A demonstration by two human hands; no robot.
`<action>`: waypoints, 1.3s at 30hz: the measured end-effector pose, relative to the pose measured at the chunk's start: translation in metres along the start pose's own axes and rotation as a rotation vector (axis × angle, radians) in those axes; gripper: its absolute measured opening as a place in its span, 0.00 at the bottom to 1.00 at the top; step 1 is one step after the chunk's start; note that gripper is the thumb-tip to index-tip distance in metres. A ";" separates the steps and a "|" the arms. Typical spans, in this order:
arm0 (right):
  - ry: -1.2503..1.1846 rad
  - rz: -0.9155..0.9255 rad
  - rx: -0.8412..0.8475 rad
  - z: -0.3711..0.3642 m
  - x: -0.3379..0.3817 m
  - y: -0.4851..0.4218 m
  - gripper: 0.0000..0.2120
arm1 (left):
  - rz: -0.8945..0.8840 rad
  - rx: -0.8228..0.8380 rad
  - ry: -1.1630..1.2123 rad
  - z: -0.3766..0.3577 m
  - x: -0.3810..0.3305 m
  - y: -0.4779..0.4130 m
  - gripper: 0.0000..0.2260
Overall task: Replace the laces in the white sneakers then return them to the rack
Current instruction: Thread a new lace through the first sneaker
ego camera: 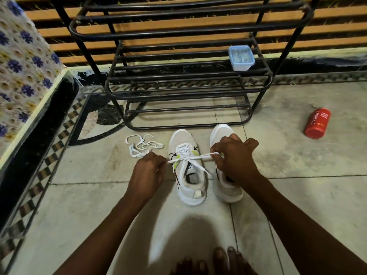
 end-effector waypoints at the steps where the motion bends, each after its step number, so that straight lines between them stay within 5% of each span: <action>1: 0.038 0.007 0.022 0.000 0.000 -0.001 0.02 | 0.011 -0.014 0.017 0.000 0.001 0.000 0.09; 17: 0.256 0.021 0.210 -0.007 0.001 -0.008 0.07 | 0.056 0.011 0.024 -0.003 0.005 0.000 0.07; 39: 0.242 -0.020 0.223 -0.015 -0.004 -0.004 0.09 | 0.126 -0.037 0.004 -0.013 0.014 0.003 0.07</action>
Point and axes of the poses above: each hand's wrist, its own y-axis away from the middle knuckle, its own z-axis out of the back of the hand, x = y × z, the point moved 4 cm from there along -y, towards the middle knuckle, and after that the axes turned 9 degrees about x, right-handed, at the moved point
